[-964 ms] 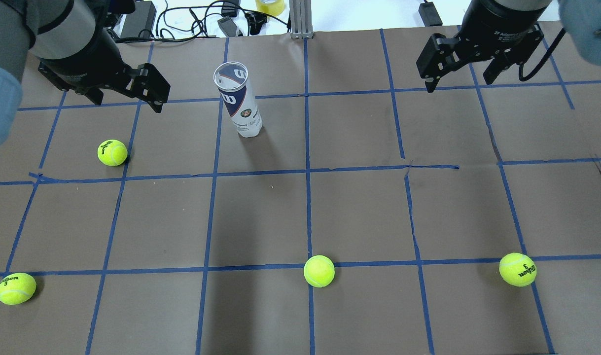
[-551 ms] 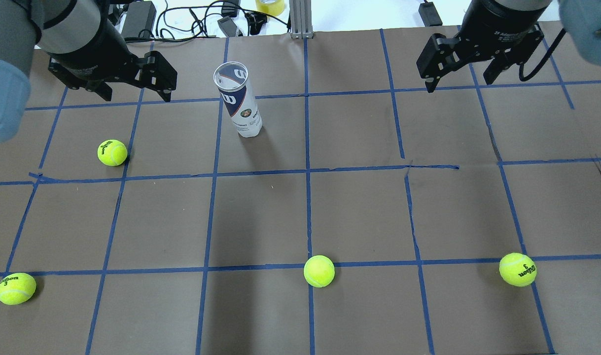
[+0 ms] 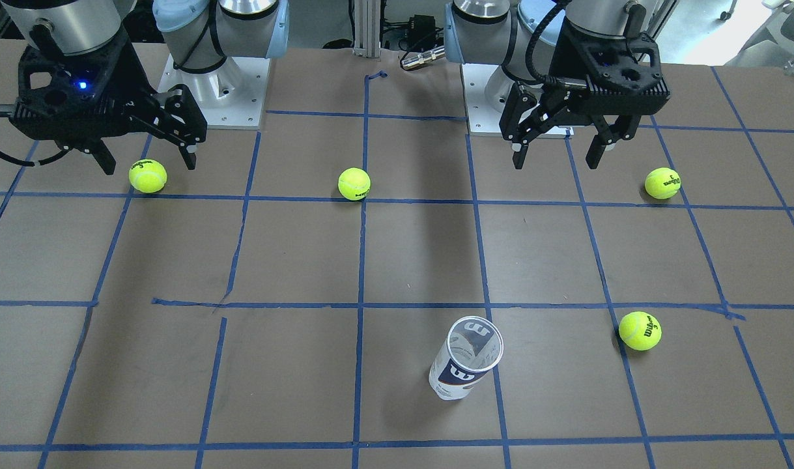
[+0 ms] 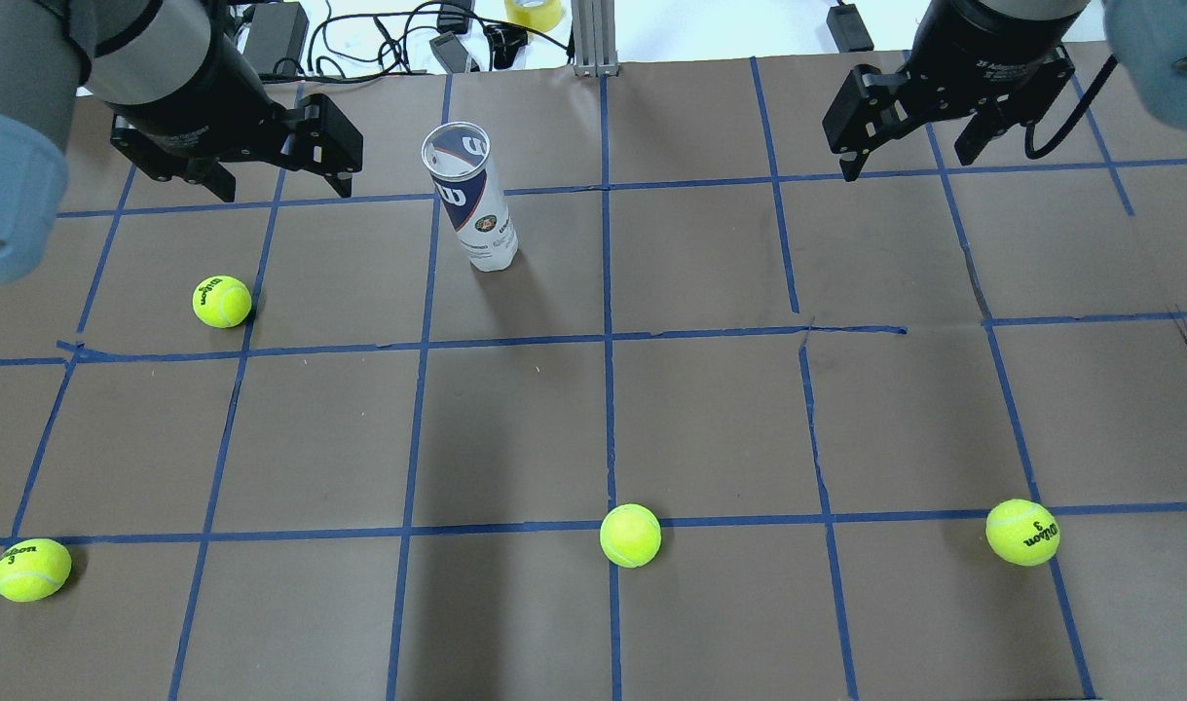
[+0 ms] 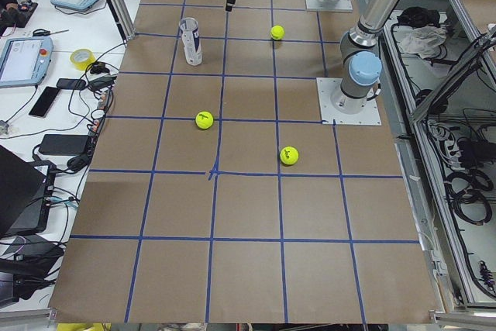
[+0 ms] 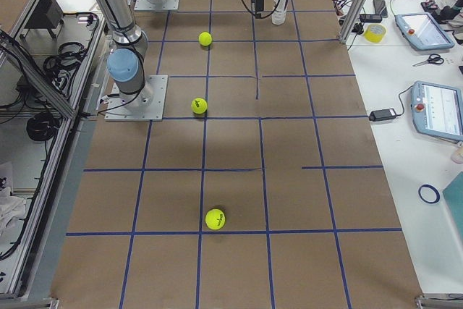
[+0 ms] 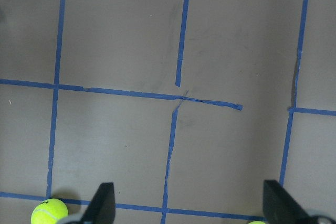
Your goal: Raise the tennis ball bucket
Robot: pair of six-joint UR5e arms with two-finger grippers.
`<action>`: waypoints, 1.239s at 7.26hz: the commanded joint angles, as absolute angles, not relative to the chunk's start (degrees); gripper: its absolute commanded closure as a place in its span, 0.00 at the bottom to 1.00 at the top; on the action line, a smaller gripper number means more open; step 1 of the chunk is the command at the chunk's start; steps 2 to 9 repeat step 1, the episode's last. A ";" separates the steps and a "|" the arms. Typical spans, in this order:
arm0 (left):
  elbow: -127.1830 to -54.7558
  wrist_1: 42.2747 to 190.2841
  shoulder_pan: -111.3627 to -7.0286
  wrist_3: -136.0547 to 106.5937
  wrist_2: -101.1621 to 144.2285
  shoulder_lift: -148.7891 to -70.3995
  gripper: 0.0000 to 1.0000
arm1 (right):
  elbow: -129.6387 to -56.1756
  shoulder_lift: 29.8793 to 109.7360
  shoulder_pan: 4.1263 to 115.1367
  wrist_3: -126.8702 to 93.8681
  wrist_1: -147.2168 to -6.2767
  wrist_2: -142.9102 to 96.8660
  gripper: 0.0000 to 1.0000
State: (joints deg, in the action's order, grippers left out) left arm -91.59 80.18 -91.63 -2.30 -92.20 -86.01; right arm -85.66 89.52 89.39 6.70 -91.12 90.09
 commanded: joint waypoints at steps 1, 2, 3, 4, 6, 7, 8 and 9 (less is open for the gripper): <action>-91.58 80.42 -91.67 -2.29 -92.20 -85.78 0.00 | -85.69 89.47 89.47 6.33 -91.40 91.14 0.00; -91.58 80.42 -91.67 -2.29 -92.20 -85.78 0.00 | -85.69 89.47 89.47 6.33 -91.40 91.14 0.00; -91.58 80.42 -91.67 -2.29 -92.20 -85.78 0.00 | -85.69 89.47 89.47 6.33 -91.40 91.14 0.00; -91.58 80.42 -91.67 -2.29 -92.20 -85.78 0.00 | -85.69 89.47 89.47 6.33 -91.40 91.14 0.00; -91.58 80.42 -91.67 -2.29 -92.20 -85.78 0.00 | -85.69 89.47 89.47 6.33 -91.40 91.14 0.00; -91.58 80.42 -91.67 -2.29 -92.20 -85.78 0.00 | -85.69 89.47 89.47 6.33 -91.40 91.14 0.00; -91.58 80.42 -91.67 -2.29 -92.20 -85.78 0.00 | -85.69 89.47 89.47 6.33 -91.40 91.14 0.00; -91.58 80.42 -91.67 -2.29 -92.20 -85.78 0.00 | -85.69 89.47 89.47 6.33 -91.40 91.14 0.00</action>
